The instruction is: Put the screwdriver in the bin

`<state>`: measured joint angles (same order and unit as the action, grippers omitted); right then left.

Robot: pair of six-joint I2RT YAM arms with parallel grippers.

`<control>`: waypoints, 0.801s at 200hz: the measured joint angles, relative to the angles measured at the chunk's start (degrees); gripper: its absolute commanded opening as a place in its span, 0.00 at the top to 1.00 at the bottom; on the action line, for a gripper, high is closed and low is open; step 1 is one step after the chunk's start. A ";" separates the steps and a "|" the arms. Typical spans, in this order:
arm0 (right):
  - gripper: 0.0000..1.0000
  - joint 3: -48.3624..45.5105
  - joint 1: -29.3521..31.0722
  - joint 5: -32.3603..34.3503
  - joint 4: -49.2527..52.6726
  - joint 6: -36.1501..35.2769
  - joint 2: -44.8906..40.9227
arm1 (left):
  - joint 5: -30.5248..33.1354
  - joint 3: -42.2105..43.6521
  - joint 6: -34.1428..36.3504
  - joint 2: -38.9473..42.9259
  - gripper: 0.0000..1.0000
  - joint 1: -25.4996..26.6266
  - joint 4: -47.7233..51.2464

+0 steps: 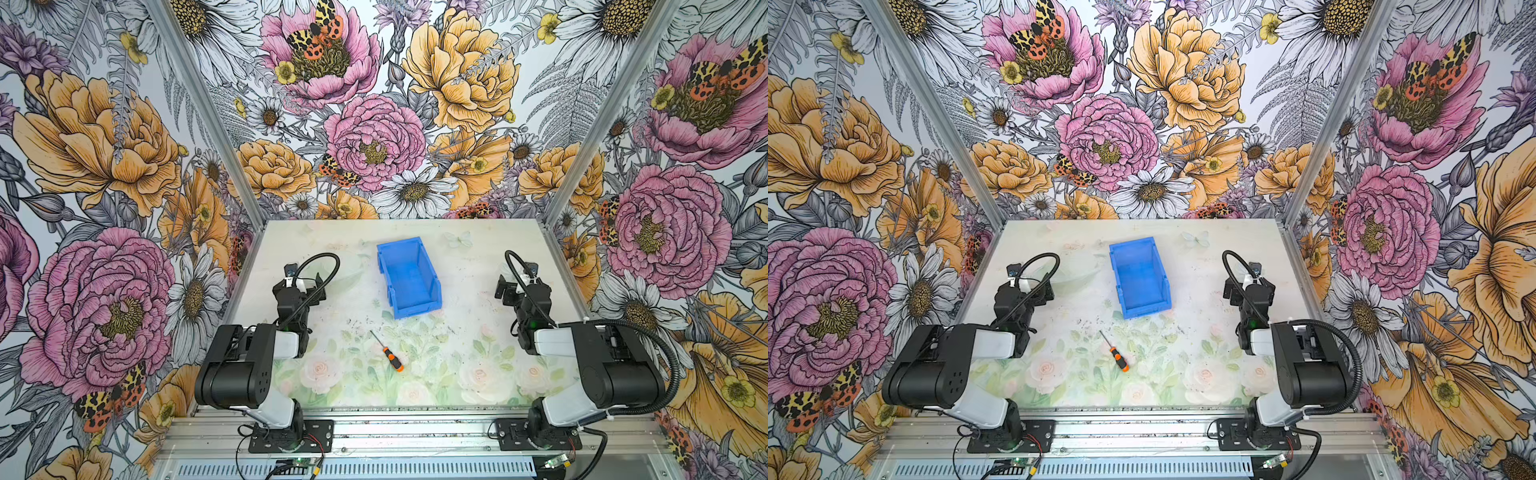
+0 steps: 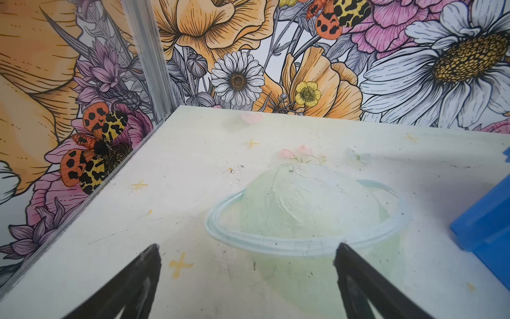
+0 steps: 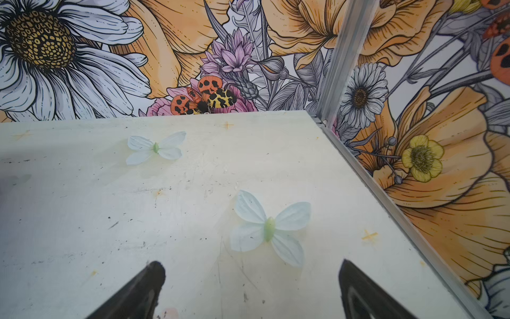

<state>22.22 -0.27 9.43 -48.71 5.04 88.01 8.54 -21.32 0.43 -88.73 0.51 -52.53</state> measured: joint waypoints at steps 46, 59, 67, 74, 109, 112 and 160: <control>0.01 0.00 0.00 0.00 0.00 0.00 0.00 | 0.00 0.00 0.00 0.00 0.01 0.00 0.00; 0.01 0.00 -0.02 0.00 0.00 -0.02 0.00 | 0.00 0.00 0.00 0.00 0.01 0.00 0.00; 0.00 0.00 0.00 0.00 0.00 0.00 0.00 | 0.00 0.00 0.00 0.00 0.01 0.00 0.00; 0.00 0.00 -0.02 0.00 0.00 0.00 0.00 | 0.00 0.00 0.00 0.00 0.01 0.00 0.00; 0.01 0.00 -0.02 0.00 0.00 0.00 0.00 | 0.00 0.00 0.00 0.00 0.01 0.00 0.00; 0.01 0.00 -0.02 0.00 0.00 0.00 0.00 | 0.00 0.00 0.00 0.00 0.01 0.00 0.00; 0.00 0.00 -0.02 0.00 0.00 0.00 0.00 | -0.61 0.00 -0.02 0.00 0.02 -0.33 0.00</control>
<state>22.22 -0.30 9.43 -48.71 5.04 88.01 7.92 -21.32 0.40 -88.73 0.19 -52.53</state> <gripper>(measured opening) 0.995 0.986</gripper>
